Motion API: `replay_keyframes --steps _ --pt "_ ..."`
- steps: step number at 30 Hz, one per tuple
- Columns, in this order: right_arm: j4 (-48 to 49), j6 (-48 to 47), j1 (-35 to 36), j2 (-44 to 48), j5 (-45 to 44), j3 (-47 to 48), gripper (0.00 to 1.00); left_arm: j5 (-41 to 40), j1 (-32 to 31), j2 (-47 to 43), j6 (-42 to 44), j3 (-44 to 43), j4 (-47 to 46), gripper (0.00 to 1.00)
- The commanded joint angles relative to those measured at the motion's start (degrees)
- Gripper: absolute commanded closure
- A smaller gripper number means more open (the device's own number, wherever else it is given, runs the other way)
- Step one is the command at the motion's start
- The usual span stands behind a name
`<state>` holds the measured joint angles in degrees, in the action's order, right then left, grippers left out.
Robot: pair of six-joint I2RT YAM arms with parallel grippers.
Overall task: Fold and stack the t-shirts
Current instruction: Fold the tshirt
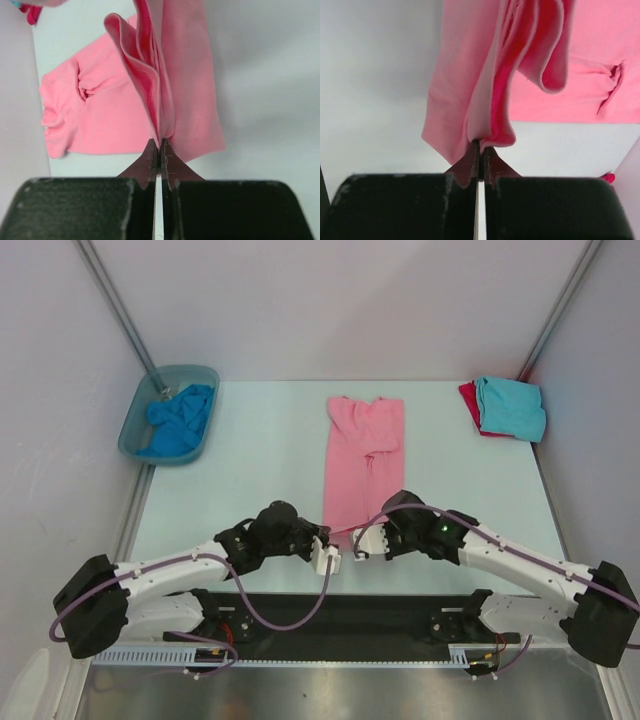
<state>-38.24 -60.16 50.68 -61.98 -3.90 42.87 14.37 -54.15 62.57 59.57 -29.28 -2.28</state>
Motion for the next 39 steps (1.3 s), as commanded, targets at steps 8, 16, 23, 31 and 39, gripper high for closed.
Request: replay_keyframes --steps 8,16,23,31,39 --pt "11.3 -1.4 -5.7 -10.3 -3.7 5.7 1.00 5.1 6.9 6.9 3.7 -6.0 -3.1 1.00" --pt "16.3 -4.2 -9.1 -16.4 -3.5 9.7 1.00 8.2 10.3 12.5 5.7 -10.2 -3.1 1.00" --pt "18.8 -5.3 -11.7 -21.7 -3.1 13.6 1.00 10.3 12.3 21.1 6.3 -18.6 -4.1 1.00" --pt "21.0 -5.8 -13.9 -24.7 -3.0 14.2 1.00 11.6 14.4 28.3 7.7 -25.9 -4.5 1.00" --pt "24.3 -6.6 -16.7 -29.6 -3.1 17.6 1.00 10.9 17.1 33.6 7.3 -30.5 -6.4 1.00"
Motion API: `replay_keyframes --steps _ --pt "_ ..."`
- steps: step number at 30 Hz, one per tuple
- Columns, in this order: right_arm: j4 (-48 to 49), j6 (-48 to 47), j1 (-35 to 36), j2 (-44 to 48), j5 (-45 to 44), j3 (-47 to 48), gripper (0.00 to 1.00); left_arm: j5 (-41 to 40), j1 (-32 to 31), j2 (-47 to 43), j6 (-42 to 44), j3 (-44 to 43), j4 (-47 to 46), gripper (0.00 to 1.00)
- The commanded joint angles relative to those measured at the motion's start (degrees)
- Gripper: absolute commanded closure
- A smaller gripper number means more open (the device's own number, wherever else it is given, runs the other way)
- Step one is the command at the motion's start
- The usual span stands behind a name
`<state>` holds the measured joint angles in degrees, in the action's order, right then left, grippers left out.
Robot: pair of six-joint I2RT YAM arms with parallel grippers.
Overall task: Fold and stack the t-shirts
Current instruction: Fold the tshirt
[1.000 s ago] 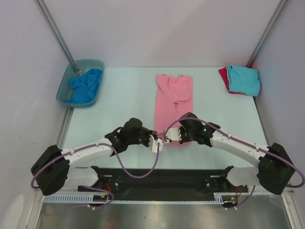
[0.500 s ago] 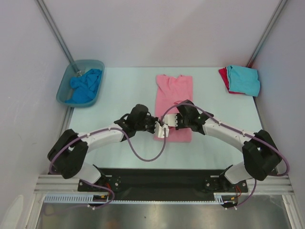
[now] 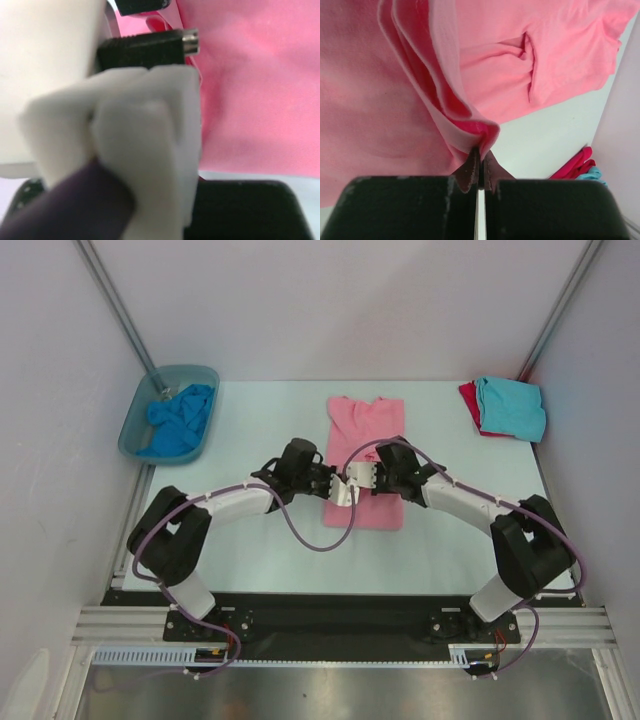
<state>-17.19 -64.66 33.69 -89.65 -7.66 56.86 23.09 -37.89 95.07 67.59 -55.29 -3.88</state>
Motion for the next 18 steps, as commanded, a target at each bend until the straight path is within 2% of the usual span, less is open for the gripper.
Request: replay_keyframes --steps 1,18 --pt "3.2 -2.4 0.1 -2.5 0.6 4.1 1.00 2.1 0.9 1.6 -0.6 -4.8 -4.9 1.00" --pt "6.1 -4.2 -4.6 -12.6 1.8 12.0 1.00 1.5 3.2 9.4 -0.1 -11.9 -7.4 1.00"
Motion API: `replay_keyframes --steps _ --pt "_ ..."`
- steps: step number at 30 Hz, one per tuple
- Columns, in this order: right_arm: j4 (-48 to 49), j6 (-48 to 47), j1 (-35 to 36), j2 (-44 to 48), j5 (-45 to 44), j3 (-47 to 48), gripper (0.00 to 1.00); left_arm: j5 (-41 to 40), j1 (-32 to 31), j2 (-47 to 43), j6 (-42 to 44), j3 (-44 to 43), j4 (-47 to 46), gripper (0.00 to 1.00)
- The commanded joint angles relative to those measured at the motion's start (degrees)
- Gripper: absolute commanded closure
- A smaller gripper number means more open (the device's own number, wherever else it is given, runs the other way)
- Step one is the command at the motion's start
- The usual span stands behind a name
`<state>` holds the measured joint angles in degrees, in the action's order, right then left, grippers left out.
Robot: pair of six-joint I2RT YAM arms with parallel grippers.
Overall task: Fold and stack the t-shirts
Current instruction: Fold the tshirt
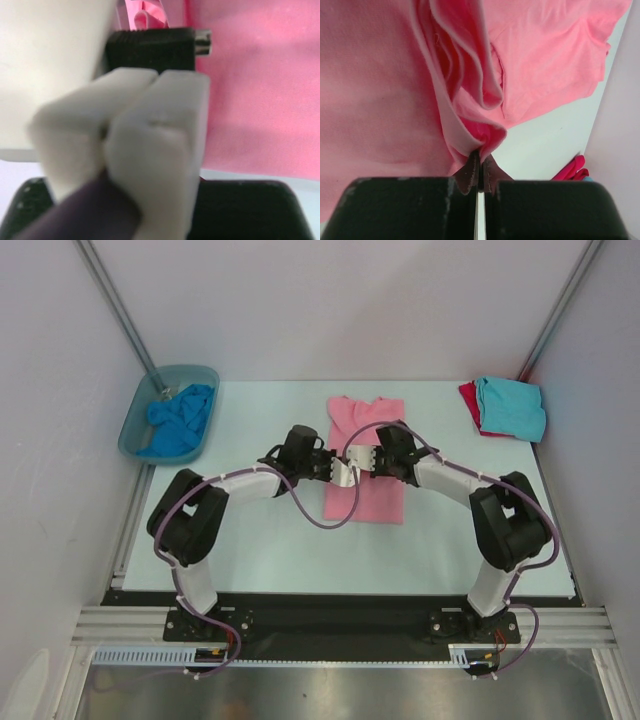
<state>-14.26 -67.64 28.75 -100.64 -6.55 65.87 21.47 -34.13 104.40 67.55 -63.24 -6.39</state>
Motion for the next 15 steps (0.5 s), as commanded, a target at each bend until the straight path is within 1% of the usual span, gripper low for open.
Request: replay_keyframes --steps 1,8,9,10,11,12,13,14,15 --pt "3.3 -1.2 0.3 -2.1 0.7 3.1 1.00 3.2 -0.5 0.3 0.2 -4.0 -4.9 1.00" --pt "4.5 -0.7 -0.2 -4.6 0.4 4.4 1.00 3.4 -0.3 1.4 0.9 -4.1 -5.5 1.00" --pt "4.9 -0.5 -0.2 -4.9 0.2 4.8 0.96 3.2 -0.3 1.6 1.0 -3.9 -6.2 1.00" --pt "5.2 0.2 -0.1 -5.3 -0.5 5.3 0.90 3.0 -0.4 1.7 0.8 -3.8 -6.3 1.00" --pt "6.2 0.9 0.0 -6.1 -0.9 5.8 0.79 2.6 -0.4 1.9 0.6 -3.7 -6.6 0.96" --pt "6.3 1.4 0.2 -6.6 -1.2 6.3 0.31 2.3 -0.4 2.2 0.2 -3.7 -7.7 0.86" --pt "6.9 2.0 0.1 -7.0 -1.7 7.1 0.08 1.6 -0.4 2.3 -0.5 -3.6 -8.9 0.65" --pt "7.8 3.3 0.2 -7.5 -3.2 7.5 0.01 0.6 -0.4 2.3 -1.7 -2.6 -10.6 0.44" --pt "7.8 3.7 0.3 -8.0 -3.4 7.9 0.00 -1.2 -0.4 2.3 -2.0 -1.9 -14.7 0.27"
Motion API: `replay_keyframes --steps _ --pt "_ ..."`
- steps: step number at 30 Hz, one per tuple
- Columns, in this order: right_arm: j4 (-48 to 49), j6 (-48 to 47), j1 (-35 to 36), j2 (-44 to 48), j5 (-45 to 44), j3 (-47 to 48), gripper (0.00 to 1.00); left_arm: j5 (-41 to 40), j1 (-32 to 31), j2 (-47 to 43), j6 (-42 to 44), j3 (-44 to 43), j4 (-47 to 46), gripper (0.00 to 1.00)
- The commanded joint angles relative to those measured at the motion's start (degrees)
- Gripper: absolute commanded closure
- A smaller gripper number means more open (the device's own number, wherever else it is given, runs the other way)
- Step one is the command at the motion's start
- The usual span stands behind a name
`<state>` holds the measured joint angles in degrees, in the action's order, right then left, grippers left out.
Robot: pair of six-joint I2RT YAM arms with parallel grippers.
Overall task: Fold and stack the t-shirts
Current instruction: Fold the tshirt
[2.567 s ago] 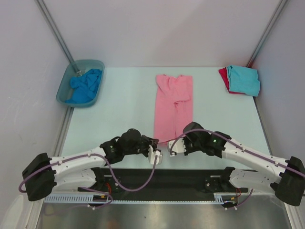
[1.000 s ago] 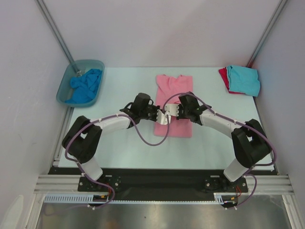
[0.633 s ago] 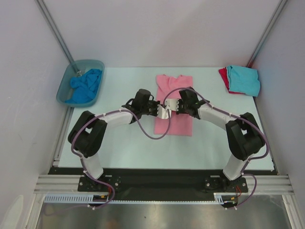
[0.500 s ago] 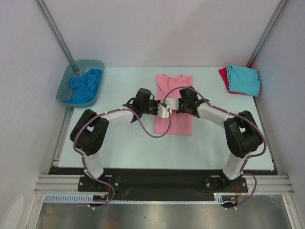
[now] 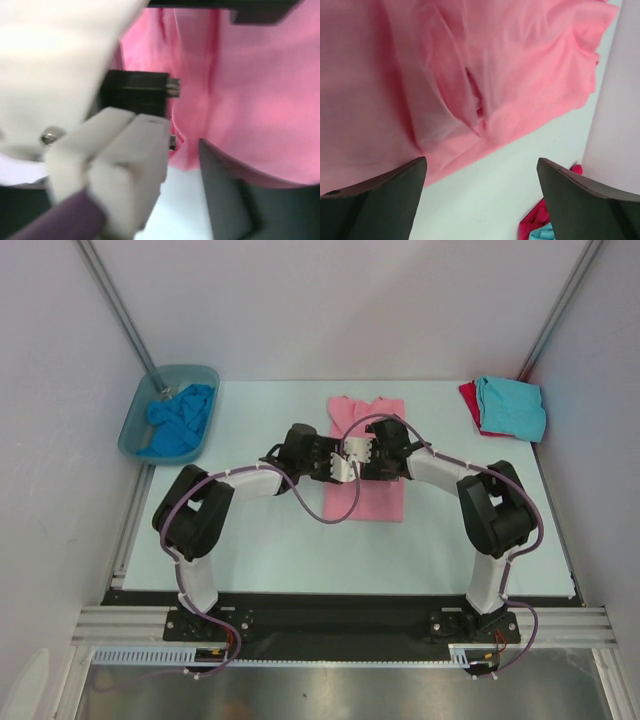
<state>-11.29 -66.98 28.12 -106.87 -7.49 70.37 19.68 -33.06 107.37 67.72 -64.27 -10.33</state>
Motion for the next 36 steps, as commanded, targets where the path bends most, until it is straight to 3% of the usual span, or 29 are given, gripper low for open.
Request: replay_keyframes --steps 1,2,9,16,20,21,23,24,26,29,36 --pt "5.2 3.7 0.9 -1.9 -2.7 3.6 0.00 -0.4 -1.5 -0.6 -2.2 -0.1 -12.6 0.17" --pt "5.7 4.7 1.1 -1.8 -3.0 3.9 0.00 -1.4 -1.5 -0.6 -2.4 0.6 -13.9 0.02" --pt "8.1 4.0 1.7 1.0 -6.1 2.4 0.00 -9.8 -0.3 -1.4 -3.4 1.8 -19.8 0.02" --pt "1.2 7.7 1.2 5.4 -6.8 5.8 0.02 -10.8 -0.3 -9.5 -6.5 2.7 -12.3 0.03" --pt "-3.3 13.1 -0.3 4.9 -4.0 5.3 0.31 -13.2 -1.0 -11.8 -9.4 6.0 -11.8 0.05" --pt "-4.3 14.1 -0.8 4.0 -3.5 5.4 0.50 -13.8 -1.3 -12.3 -9.3 6.8 -12.4 0.05" --pt "-9.7 19.7 -2.8 2.6 -2.1 8.8 0.71 -14.7 -2.2 -14.1 -8.5 8.6 -12.1 0.05" --pt "-13.0 22.4 -3.9 0.3 -1.0 11.6 0.89 -14.6 -2.4 -15.2 -8.2 9.1 -10.7 0.05" --pt "-22.2 26.7 -8.1 -1.8 4.8 19.1 1.00 -14.4 -2.4 -17.5 -7.7 9.7 -8.1 0.05" --pt "-26.8 32.2 -11.7 -4.9 11.0 23.8 1.00 -14.9 -2.2 -18.8 -7.5 10.0 -5.9 0.05" --pt "-25.5 33.9 -11.5 -7.3 15.4 25.0 1.00 -16.0 -2.4 -15.8 -6.8 8.2 -5.4 0.06"
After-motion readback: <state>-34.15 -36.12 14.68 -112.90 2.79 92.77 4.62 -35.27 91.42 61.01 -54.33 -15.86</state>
